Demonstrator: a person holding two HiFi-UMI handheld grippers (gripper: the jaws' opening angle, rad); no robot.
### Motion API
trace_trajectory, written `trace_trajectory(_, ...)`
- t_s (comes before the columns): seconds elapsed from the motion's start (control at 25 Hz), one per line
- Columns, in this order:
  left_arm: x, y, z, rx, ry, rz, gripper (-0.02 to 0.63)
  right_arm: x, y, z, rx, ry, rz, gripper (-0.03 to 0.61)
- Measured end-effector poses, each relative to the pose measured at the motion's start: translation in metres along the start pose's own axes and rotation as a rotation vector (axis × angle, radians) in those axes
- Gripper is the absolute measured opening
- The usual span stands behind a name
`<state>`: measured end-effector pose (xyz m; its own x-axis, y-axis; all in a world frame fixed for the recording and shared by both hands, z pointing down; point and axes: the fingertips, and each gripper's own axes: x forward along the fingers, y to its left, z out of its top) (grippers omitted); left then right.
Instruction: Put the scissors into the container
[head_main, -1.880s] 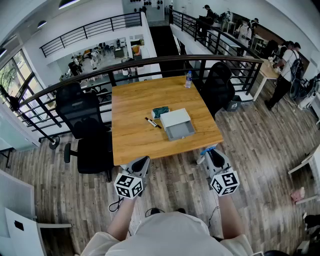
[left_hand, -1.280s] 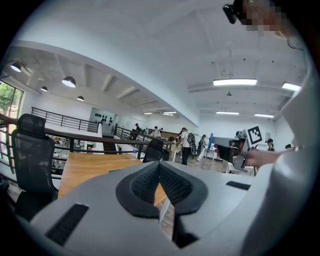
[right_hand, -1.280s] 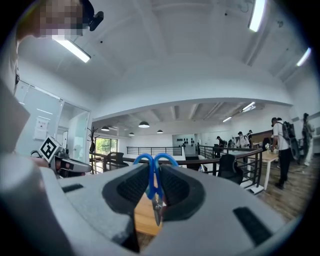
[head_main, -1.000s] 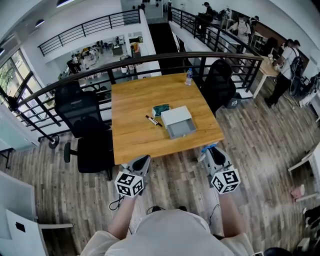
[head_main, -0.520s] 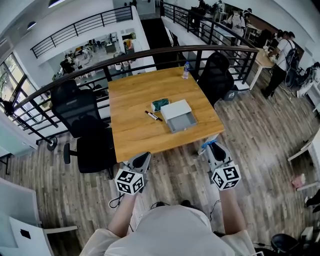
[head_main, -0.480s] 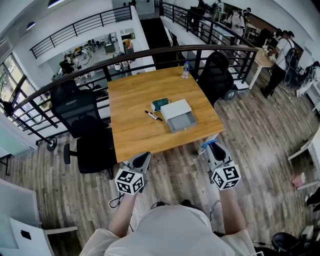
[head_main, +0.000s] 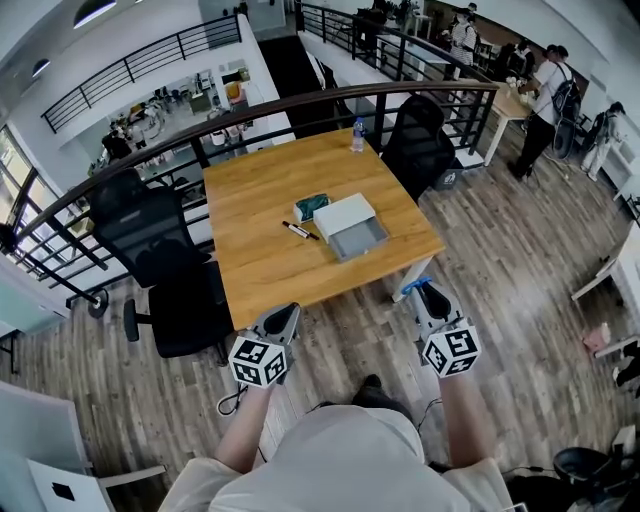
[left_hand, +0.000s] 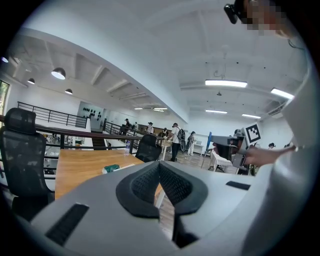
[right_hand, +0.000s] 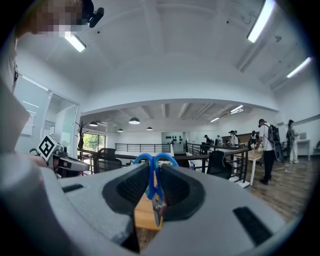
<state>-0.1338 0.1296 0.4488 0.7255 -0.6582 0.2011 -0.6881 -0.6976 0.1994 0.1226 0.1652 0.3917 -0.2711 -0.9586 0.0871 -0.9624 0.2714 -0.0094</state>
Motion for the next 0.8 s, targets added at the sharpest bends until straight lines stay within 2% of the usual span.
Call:
trace_trajectory(0.4, 0.035, 0.013, 0.004, -0.008, -0.003, 0.022, -0.008, 0.034, -0.028, -0.008, 0.014, 0.005, 0.018, 0.080)
trace_trajectory(0.8, 0.118, 0.034, 0.009, -0.043, 0.027, 0.064, -0.008, 0.113, -0.091, -0.020, 0.038, 0.051, 0.076, 0.080)
